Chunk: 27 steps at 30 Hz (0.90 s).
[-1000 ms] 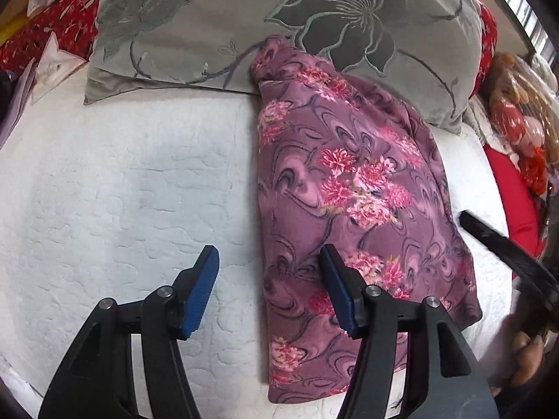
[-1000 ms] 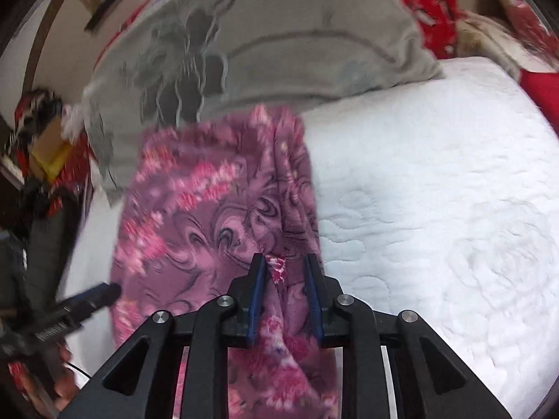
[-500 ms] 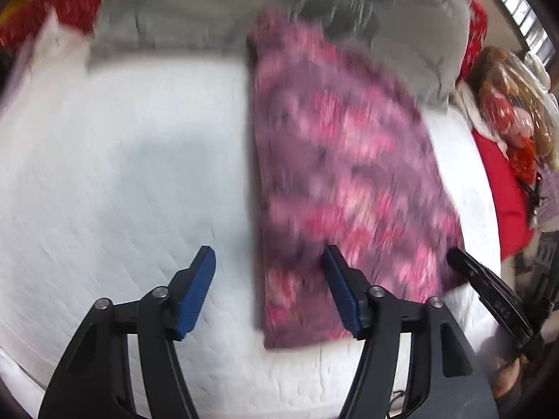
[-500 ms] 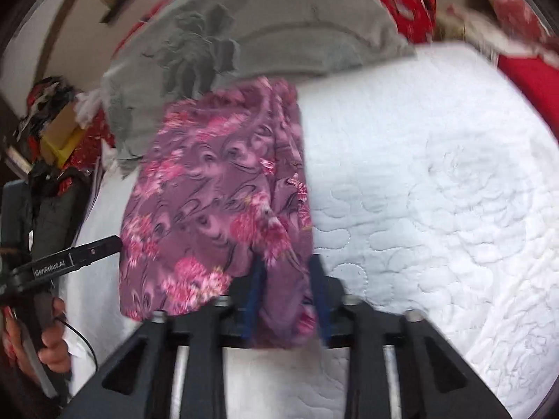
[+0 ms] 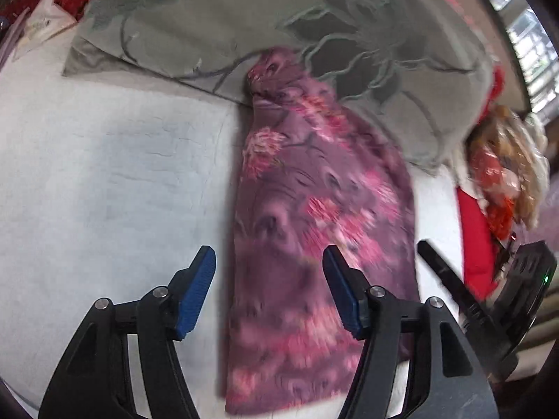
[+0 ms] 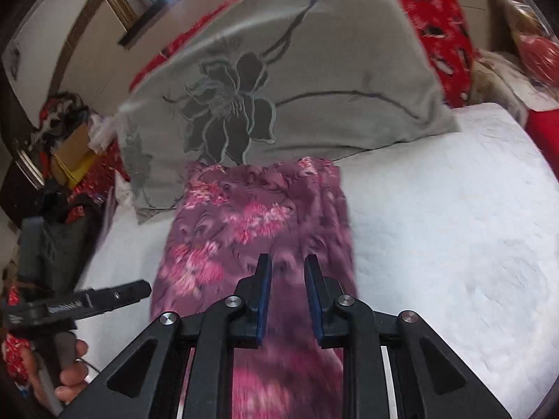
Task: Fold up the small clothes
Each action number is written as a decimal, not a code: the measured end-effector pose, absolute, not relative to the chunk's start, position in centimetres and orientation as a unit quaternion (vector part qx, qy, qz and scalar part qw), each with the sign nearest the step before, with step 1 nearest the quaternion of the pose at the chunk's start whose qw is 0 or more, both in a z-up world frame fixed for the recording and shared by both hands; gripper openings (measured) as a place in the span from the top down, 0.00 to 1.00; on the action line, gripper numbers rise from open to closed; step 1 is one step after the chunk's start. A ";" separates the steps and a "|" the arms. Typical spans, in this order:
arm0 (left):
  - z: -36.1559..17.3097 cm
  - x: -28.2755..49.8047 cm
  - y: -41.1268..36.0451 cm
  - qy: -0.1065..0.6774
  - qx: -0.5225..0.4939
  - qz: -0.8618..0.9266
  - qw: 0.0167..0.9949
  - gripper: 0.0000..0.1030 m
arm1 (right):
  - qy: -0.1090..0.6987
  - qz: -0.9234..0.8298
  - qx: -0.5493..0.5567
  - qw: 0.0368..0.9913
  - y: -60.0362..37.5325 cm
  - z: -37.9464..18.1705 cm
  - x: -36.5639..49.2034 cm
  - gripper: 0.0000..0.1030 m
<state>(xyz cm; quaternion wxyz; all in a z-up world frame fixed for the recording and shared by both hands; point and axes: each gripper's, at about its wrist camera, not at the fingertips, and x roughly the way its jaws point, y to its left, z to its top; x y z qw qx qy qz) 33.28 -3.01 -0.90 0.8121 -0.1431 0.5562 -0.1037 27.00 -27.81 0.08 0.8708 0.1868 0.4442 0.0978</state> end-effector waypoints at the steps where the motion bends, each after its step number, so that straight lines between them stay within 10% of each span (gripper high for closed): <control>1: -2.0 34.0 -3.4 0.569 -0.129 -0.091 0.807 0.36 | 0.463 0.092 0.174 0.864 -27.2 -1.2 27.9 0.80; 19: -2.7 39.5 -1.8 0.564 -0.178 -0.090 0.802 0.29 | 0.482 0.042 0.208 0.850 -28.7 -3.9 35.9 0.82; 24: -2.7 36.8 0.6 0.556 -0.207 -0.127 0.795 0.29 | 0.471 0.082 0.250 0.842 -32.1 -3.3 31.2 0.44; 27: -4.5 35.4 0.1 0.564 -0.239 -0.156 0.775 0.29 | 0.481 0.103 0.298 0.818 -34.1 -5.7 28.3 0.40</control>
